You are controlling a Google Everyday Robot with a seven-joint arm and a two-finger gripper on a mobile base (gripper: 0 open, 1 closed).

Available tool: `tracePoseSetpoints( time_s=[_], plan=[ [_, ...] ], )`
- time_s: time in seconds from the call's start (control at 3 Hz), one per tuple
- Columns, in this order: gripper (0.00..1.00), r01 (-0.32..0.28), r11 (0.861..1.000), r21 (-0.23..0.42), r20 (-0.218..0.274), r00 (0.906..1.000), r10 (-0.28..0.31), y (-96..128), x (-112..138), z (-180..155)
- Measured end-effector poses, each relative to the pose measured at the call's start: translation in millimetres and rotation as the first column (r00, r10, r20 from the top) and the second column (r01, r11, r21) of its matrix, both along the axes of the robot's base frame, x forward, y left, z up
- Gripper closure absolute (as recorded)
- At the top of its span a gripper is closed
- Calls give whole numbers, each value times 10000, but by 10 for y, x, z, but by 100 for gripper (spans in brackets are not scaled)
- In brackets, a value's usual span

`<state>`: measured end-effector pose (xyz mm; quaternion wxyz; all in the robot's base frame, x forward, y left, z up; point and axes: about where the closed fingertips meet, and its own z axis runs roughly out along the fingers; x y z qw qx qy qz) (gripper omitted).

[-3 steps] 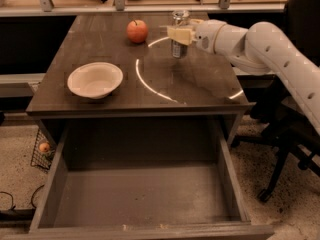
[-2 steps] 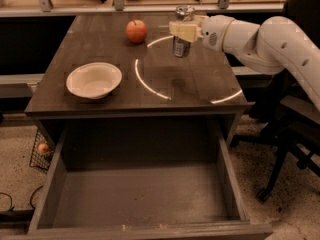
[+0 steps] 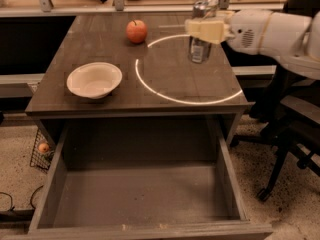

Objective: Place redbull can into top drawer

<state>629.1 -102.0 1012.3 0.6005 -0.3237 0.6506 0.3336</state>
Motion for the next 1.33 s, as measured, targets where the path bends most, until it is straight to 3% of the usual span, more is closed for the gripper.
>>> tracePoseSetpoints(
  time_s=[0.33,0.67,1.0,1.33],
  plan=[
    [100,119,9996,-266,57,9999,-117,-271,-585,10],
    [100,334,9975,-627,276,9991,-317,-604,-1087,-221],
    [100,-177,9907,-1350,642,9976,266,-979,-1525,-725],
    [100,-1219,9792,-1622,498,9901,1315,-1022,-1796,-1057]
  ],
)
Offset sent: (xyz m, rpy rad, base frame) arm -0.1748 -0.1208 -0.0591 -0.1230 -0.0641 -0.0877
